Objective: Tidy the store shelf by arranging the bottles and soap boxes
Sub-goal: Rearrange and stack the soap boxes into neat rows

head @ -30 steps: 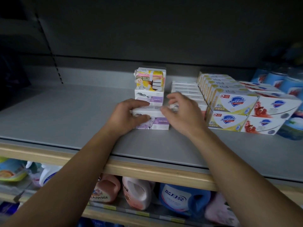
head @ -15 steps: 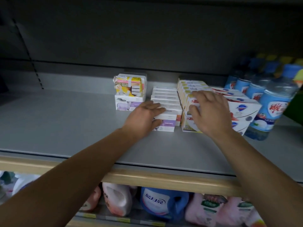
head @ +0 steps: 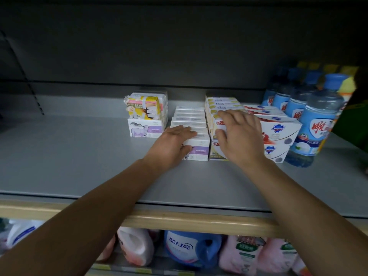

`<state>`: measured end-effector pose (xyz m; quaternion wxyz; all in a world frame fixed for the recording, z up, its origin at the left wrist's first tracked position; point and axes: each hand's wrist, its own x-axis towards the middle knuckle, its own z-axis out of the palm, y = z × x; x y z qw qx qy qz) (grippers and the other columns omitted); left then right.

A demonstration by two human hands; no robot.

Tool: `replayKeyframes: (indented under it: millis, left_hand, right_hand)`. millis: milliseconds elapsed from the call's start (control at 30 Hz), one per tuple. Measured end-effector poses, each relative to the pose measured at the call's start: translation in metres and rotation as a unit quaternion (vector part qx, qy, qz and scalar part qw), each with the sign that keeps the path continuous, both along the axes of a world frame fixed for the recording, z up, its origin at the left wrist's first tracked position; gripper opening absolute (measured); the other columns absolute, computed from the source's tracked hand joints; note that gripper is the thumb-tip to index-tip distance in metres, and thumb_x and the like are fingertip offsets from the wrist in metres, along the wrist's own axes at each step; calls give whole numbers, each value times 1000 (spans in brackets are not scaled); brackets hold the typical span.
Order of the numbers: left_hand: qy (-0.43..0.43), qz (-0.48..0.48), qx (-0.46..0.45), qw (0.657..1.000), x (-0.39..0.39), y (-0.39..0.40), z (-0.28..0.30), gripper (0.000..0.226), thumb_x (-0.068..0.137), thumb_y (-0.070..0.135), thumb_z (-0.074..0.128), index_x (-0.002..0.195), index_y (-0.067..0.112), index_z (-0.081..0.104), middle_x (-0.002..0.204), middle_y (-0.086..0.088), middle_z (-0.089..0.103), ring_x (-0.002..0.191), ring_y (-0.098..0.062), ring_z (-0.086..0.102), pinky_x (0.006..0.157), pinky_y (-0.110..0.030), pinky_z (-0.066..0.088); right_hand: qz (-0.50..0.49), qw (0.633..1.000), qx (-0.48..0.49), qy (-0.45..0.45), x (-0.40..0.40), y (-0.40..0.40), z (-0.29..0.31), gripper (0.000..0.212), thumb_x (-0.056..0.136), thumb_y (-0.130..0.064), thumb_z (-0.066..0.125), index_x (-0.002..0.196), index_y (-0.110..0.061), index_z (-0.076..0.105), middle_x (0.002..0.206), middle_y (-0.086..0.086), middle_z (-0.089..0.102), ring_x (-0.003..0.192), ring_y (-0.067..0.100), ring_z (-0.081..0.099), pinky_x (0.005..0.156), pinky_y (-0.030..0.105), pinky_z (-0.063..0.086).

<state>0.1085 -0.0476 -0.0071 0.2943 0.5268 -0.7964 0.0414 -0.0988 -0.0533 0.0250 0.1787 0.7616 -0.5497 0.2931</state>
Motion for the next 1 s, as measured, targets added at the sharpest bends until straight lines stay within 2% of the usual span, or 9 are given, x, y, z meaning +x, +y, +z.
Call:
replayKeyframes:
  millis: [133, 333, 467, 533, 600, 667, 767, 900, 1000]
  left_hand:
    - [4, -1, 4, 1000, 2, -1, -2, 47, 91, 20, 66, 136, 19, 55, 146, -4, 49, 140, -24, 38, 114, -27, 22]
    - [-3, -8, 4, 1000, 5, -3, -1, 48, 93, 27, 63, 139, 24, 51, 149, -2, 45, 142, -20, 34, 114, -20, 16]
    - [13, -13, 2, 1000, 10, 2, 7, 51, 90, 33, 65, 139, 24, 52, 146, -1, 48, 139, -19, 38, 112, -23, 24]
    - [56, 4, -24, 998, 23, 8, 11, 46, 89, 33, 66, 133, 22, 58, 138, -1, 57, 128, -20, 50, 105, -23, 35]
    - [106, 46, -38, 993, 44, 13, 12, 38, 88, 32, 67, 125, 22, 64, 126, 1, 65, 109, -17, 60, 90, -19, 40]
    - [156, 95, -9, 983, 72, 18, 9, 33, 87, 30, 68, 120, 23, 66, 115, 1, 69, 95, -14, 65, 83, -19, 44]
    - [233, 146, 47, 960, 118, 24, -4, 29, 88, 29, 68, 116, 21, 66, 105, 4, 70, 88, -12, 67, 82, -21, 49]
    - [360, 200, 42, 910, 148, 23, -14, 23, 89, 25, 66, 110, 18, 67, 93, 2, 70, 89, -17, 69, 85, -29, 52]
    - [376, 181, 59, 907, 146, 17, -15, 27, 88, 24, 66, 113, 16, 65, 97, 0, 70, 90, -20, 69, 88, -33, 52]
  right_hand:
    - [1, 1000, 4, 2, 1, 1, 0, 47, 97, -33, 49, 143, -22, 47, 142, 2, 51, 131, 27, 41, 112, 40, 22]
    - [-2, 1000, 19, 7, 1, 4, 5, 49, 97, -34, 48, 144, -23, 44, 144, 2, 49, 133, 27, 39, 114, 41, 20]
    - [-17, 998, 54, 22, 7, 6, 20, 50, 95, -44, 47, 141, -24, 47, 143, 3, 50, 135, 27, 39, 118, 46, 15]
    - [-12, 999, 35, 16, 19, 6, 30, 49, 93, -45, 49, 136, -21, 54, 138, 6, 55, 131, 28, 43, 117, 47, 17]
    - [28, 999, 17, -1, 39, 6, 39, 48, 91, -42, 55, 132, -19, 57, 133, 8, 58, 125, 30, 48, 112, 43, 26]
    - [80, 996, 31, -27, 67, 3, 42, 47, 90, -39, 58, 131, -18, 57, 131, 8, 59, 121, 31, 50, 103, 39, 36]
    - [124, 989, 72, -32, 112, -11, 38, 46, 90, -39, 59, 132, -21, 55, 133, 4, 56, 121, 28, 48, 94, 36, 42]
    - [129, 986, 108, -18, 159, -47, 32, 52, 89, -37, 61, 138, -22, 49, 137, 4, 51, 123, 30, 45, 96, 36, 42]
    - [94, 989, 114, 11, 182, -73, 33, 62, 91, -39, 60, 146, -21, 38, 144, 5, 43, 126, 32, 40, 99, 39, 40]
